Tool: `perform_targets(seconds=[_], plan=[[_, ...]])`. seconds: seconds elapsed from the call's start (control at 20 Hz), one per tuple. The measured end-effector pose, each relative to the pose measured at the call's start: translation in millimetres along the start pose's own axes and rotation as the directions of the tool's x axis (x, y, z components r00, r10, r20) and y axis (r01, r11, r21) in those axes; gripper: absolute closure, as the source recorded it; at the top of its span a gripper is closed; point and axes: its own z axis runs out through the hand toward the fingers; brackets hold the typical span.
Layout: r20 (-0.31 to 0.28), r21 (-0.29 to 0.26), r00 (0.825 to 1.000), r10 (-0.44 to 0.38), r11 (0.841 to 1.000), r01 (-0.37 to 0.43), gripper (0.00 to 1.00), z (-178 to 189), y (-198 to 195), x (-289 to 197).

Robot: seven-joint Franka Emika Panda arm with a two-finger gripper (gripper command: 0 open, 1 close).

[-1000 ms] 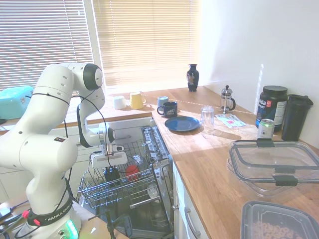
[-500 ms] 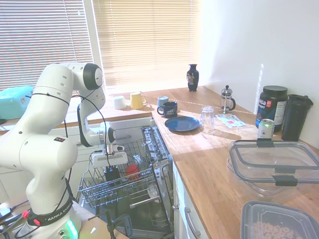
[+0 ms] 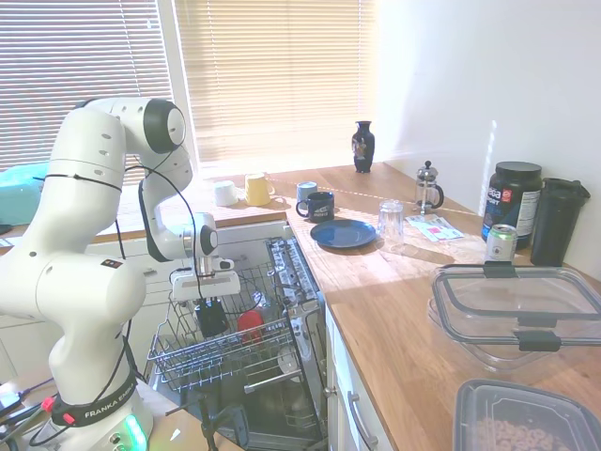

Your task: Move the blue mug from the dishwasher to the table

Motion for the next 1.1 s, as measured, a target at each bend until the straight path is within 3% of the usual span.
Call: perform_targets(seconds=[0.35, 0.6, 0.7, 0.9, 1.1], plan=[[-0.097, 0.077, 0.987, 0.125, 0.990, -0.118, 1.00, -74, 63, -3], [-0.130, 0.153, 0.964, 0.232, 0.965, -0.212, 1.00, -130, 103, -12], [-0.137, 0.199, 0.947, 0.289, 0.945, -0.260, 1.00, -157, 128, -16], [-0.135, 0.300, 0.904, 0.405, 0.887, -0.352, 1.00, -206, 196, -31], [-0.093, 0.356, 0.861, 0.500, 0.824, -0.440, 1.00, -222, 260, -47]])
